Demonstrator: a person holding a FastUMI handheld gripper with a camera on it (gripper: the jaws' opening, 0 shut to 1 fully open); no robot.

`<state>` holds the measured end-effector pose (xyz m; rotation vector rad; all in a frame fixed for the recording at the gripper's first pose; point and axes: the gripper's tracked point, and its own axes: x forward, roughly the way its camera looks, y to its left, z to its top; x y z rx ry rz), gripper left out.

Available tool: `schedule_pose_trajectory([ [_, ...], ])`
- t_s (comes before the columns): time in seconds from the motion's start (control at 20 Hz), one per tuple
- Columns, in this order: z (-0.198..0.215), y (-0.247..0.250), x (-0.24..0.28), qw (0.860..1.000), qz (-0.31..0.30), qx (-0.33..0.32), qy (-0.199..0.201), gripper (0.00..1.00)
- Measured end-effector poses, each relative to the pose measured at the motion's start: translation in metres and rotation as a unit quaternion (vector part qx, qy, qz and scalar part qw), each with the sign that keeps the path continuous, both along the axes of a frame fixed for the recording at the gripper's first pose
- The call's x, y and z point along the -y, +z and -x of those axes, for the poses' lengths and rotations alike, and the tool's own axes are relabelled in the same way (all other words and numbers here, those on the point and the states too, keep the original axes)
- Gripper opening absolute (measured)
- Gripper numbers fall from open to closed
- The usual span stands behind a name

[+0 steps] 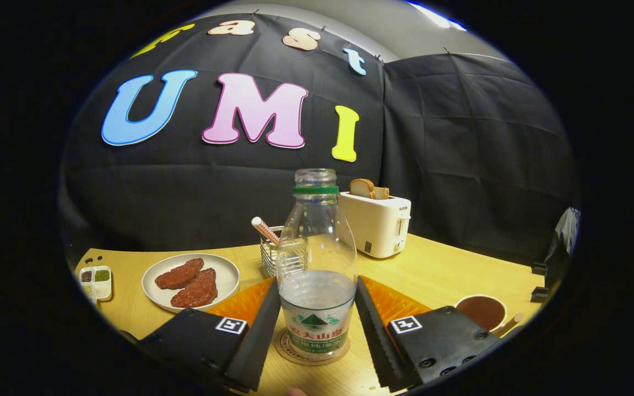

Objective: Take the bottle from table, then pour the juice into the cup, finally place the bottle on the coaster

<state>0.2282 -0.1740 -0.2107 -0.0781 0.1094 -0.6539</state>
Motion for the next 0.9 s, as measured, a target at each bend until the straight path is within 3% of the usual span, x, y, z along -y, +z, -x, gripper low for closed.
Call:
schedule_pose_trajectory([
  [0.25,0.006,0.001,0.001,1.0,-0.006,0.0,-0.004,0.81],
  [0.4,0.011,-0.001,0.002,1.0,-0.011,-0.001,-0.006,0.94],
  [0.5,0.016,-0.002,0.001,1.0,-0.016,-0.002,-0.007,0.97],
  [0.9,0.041,-0.013,-0.017,1.0,-0.025,-0.016,0.005,0.97],
])
